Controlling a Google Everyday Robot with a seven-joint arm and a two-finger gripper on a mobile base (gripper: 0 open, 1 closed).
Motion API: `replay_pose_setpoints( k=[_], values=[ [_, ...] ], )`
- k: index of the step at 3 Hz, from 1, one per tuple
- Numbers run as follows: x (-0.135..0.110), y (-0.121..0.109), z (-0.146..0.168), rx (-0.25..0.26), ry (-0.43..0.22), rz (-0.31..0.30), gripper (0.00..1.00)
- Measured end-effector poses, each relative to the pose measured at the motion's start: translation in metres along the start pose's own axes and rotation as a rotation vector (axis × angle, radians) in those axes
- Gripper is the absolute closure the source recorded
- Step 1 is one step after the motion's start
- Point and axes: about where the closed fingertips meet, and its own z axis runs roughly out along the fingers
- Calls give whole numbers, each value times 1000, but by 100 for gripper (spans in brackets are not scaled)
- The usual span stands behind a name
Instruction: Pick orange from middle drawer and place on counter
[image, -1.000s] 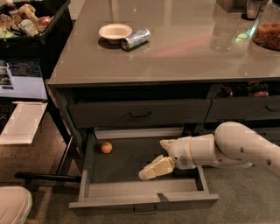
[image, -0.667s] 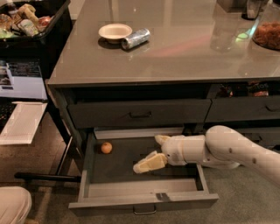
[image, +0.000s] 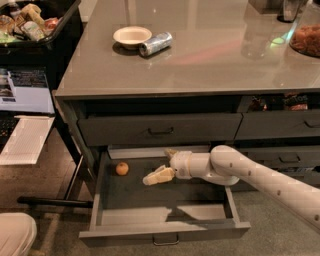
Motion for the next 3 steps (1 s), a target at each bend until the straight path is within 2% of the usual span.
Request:
replay_pose_setpoints(
  k=[1, 2, 3],
  values=[
    [19, -27, 42, -20, -6, -40, 0],
    [27, -38, 76, -41, -18, -109, 0],
    [33, -42, 114, -81, -8, -203, 0]
  ],
)
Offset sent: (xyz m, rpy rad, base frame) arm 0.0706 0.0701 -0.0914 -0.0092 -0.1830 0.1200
